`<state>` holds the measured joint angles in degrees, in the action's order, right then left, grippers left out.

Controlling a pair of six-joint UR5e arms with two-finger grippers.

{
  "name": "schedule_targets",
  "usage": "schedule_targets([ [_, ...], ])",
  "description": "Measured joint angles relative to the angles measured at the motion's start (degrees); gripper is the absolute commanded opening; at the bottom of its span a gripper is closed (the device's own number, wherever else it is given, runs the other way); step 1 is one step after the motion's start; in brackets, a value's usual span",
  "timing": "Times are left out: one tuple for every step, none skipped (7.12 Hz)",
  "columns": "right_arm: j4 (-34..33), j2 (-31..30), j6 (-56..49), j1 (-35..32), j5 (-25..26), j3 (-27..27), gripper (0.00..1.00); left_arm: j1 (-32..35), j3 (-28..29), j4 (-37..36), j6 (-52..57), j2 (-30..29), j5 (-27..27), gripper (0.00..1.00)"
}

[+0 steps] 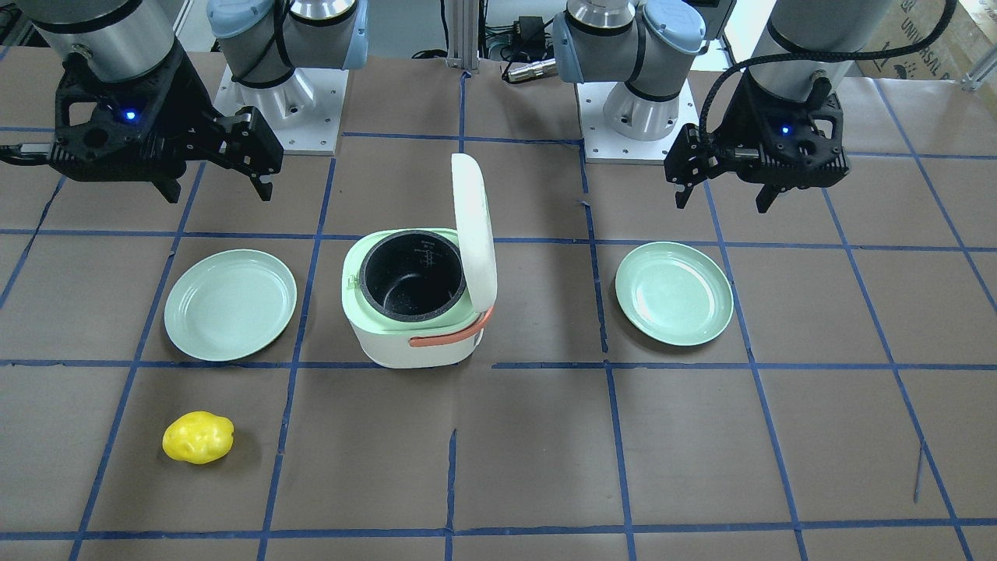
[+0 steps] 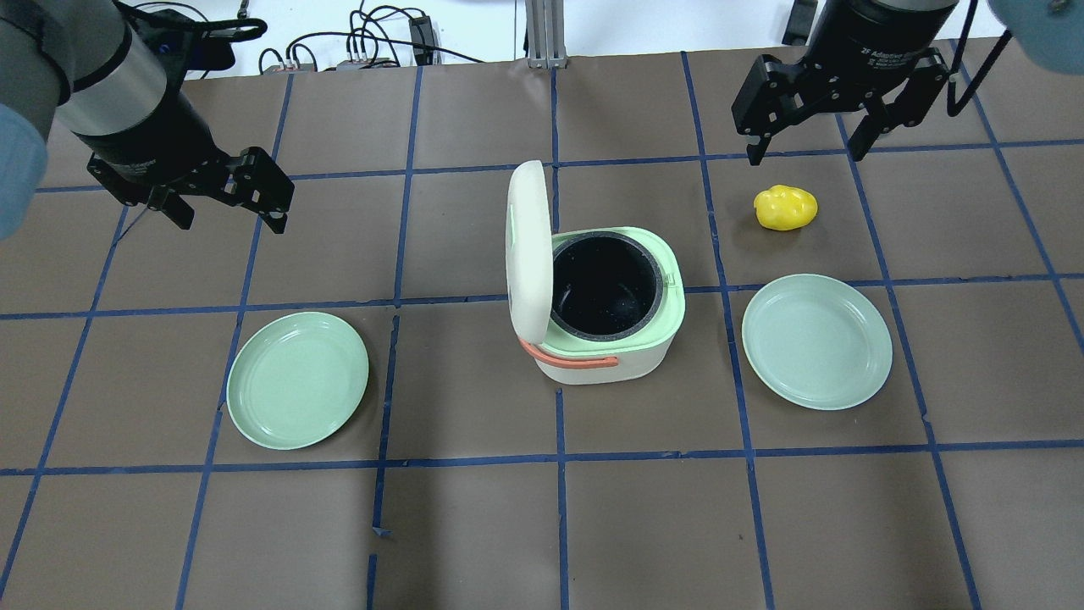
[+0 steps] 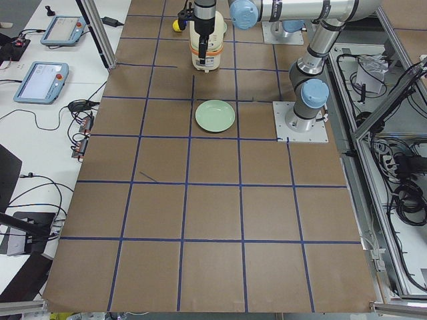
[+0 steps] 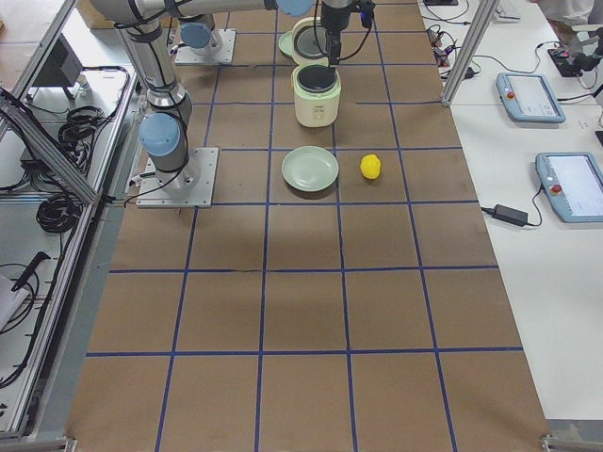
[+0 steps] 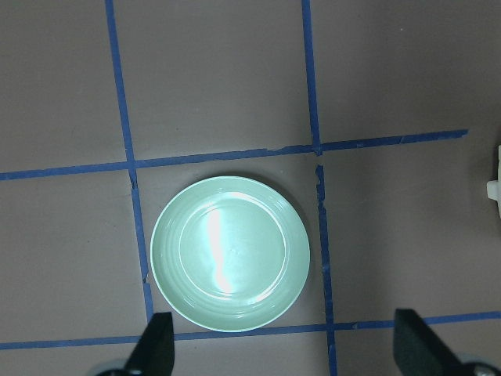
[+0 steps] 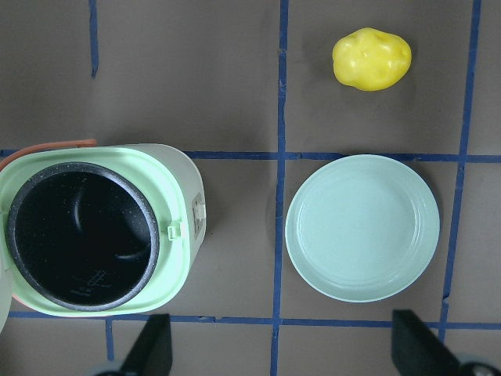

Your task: Press rice cooker button

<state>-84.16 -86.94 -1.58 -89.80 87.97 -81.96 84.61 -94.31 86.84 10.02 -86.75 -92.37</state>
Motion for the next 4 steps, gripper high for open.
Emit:
schedule_targets([
  [0.18, 0.0, 0.0, -0.01, 0.01, 0.06, 1.0, -0.02, 0.0, 0.0, 0.0, 0.0, 0.0, 1.0],
  [0.23, -0.04, 0.0, -0.01, 0.01, 0.1, 1.0, -0.05, 0.0, 0.0, 0.0, 0.0, 0.0, 1.0],
  [0.3, -0.13, 0.0, -0.02, 0.01, 0.11, 1.0, -0.05, 0.0, 0.0, 0.0, 0.0, 0.0, 1.0],
  [0.36, -0.14, 0.02, -0.02, 0.01, 0.08, 1.0, -0.04, 0.0, 0.0, 0.0, 0.0, 0.0, 1.0],
])
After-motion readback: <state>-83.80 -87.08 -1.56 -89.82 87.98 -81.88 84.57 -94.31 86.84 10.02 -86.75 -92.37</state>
